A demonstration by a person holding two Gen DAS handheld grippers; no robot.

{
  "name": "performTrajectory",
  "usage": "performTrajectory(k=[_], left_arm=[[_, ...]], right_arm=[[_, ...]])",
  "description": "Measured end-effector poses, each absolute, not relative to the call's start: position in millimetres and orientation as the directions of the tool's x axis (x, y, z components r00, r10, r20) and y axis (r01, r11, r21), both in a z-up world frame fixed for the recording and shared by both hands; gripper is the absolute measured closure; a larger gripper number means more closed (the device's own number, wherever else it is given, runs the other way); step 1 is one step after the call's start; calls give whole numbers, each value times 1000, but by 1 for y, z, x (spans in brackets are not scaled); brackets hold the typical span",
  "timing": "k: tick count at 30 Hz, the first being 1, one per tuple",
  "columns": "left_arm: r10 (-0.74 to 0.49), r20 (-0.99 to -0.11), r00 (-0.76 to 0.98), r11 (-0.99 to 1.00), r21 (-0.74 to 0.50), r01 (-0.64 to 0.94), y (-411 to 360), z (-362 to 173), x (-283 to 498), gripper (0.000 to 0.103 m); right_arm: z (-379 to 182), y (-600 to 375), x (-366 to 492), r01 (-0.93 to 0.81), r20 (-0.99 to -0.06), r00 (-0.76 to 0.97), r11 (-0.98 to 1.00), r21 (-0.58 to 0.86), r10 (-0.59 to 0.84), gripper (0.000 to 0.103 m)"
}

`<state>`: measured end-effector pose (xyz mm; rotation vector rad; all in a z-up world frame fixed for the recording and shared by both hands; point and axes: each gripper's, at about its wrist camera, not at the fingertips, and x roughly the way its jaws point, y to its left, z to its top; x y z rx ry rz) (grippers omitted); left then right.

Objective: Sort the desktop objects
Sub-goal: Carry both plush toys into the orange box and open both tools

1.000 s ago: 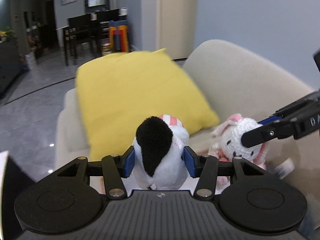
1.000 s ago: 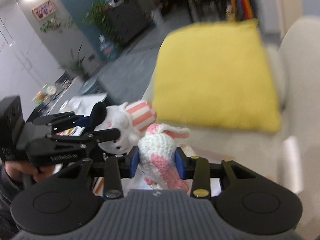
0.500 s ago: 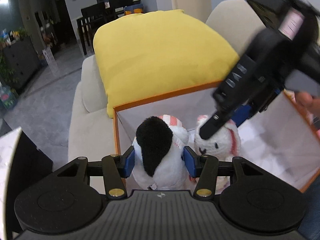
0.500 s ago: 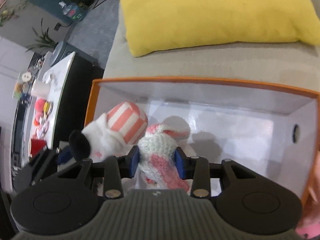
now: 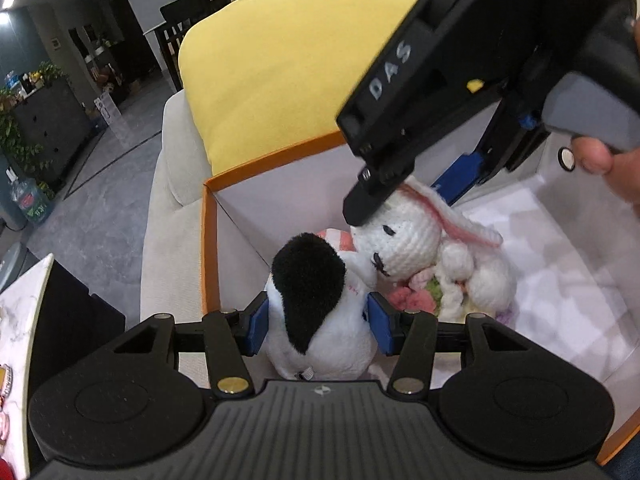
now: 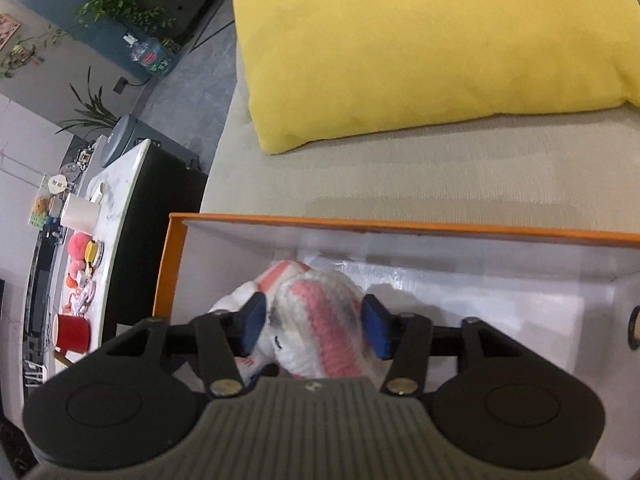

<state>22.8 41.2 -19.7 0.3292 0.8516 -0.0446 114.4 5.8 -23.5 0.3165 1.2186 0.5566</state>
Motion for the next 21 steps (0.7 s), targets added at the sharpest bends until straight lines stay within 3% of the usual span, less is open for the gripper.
performTrajectory(k=[3,12,18,21], left_arm=[[100,-740,665,946,278,167,39,-25,21,42],[97,-746,659,937,292,192,41,-33,20,41],[104,-753,650,919,322,226,40,-38,19,36],[88,-764,639,913,319,255,43,-37,20,36]], right_arm=[[-13,-2,106,-288,-781,269,821,493,564,30],[-9,-27,53,-398,-797,212,795,458,565,30],[-25,-11,47,-389,-809,205,804,450,551,35],[-39,-5,58,-330,-814,173,811,483,555,47]])
